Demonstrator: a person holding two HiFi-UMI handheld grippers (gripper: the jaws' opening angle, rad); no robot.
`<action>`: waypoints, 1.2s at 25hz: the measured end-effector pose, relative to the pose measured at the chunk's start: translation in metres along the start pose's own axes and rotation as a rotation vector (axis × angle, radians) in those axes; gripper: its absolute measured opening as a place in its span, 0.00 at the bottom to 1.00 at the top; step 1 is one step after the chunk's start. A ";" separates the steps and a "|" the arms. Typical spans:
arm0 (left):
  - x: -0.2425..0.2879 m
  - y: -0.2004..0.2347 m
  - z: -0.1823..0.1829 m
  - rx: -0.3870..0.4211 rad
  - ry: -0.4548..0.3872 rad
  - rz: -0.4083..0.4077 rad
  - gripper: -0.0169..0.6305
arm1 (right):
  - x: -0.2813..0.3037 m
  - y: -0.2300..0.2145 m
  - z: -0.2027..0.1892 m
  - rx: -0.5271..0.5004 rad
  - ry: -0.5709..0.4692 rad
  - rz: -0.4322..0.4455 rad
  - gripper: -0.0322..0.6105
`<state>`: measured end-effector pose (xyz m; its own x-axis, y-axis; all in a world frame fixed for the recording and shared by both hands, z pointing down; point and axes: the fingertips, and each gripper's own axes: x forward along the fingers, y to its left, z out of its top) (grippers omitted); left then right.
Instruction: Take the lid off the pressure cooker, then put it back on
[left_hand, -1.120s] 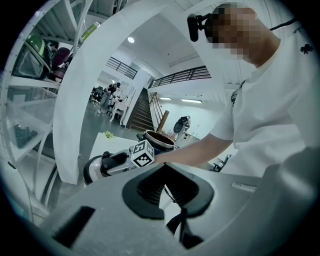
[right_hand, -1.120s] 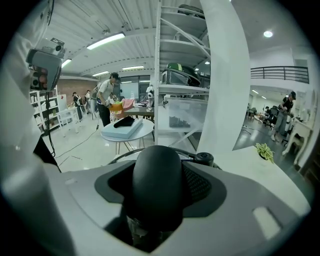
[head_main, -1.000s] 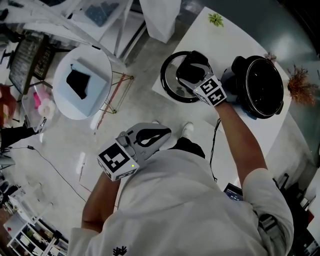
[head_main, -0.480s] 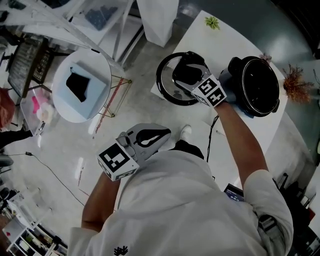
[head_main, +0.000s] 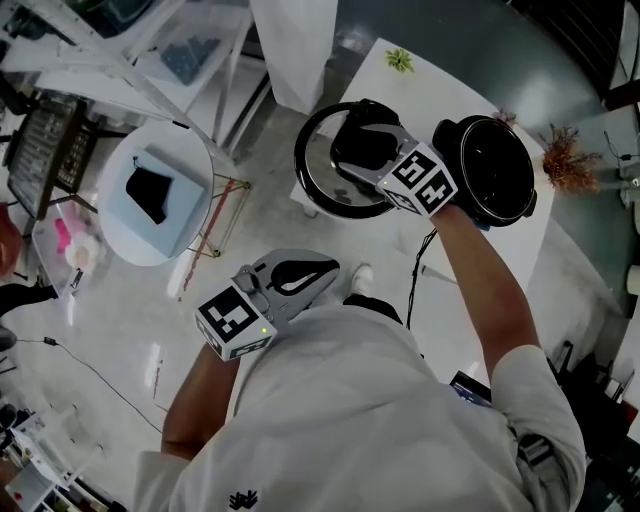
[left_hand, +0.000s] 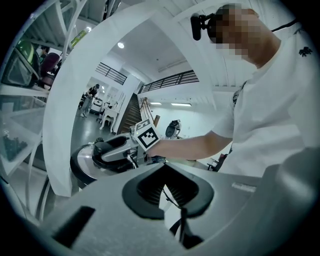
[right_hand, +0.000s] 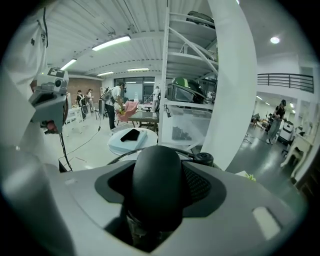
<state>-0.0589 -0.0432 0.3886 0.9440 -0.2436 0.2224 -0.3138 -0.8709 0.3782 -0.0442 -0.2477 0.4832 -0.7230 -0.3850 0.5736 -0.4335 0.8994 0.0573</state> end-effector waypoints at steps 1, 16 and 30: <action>0.000 -0.001 0.002 0.007 -0.003 -0.009 0.03 | -0.006 0.000 0.007 -0.001 -0.001 -0.003 0.50; 0.018 -0.031 0.019 0.094 0.004 -0.150 0.04 | -0.110 -0.021 0.064 0.006 -0.018 -0.087 0.50; 0.071 -0.048 0.030 0.125 0.020 -0.248 0.04 | -0.206 -0.066 0.020 0.071 0.012 -0.193 0.50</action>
<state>0.0264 -0.0315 0.3595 0.9878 -0.0091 0.1553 -0.0574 -0.9492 0.3094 0.1228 -0.2320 0.3453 -0.6165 -0.5463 0.5670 -0.6007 0.7919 0.1099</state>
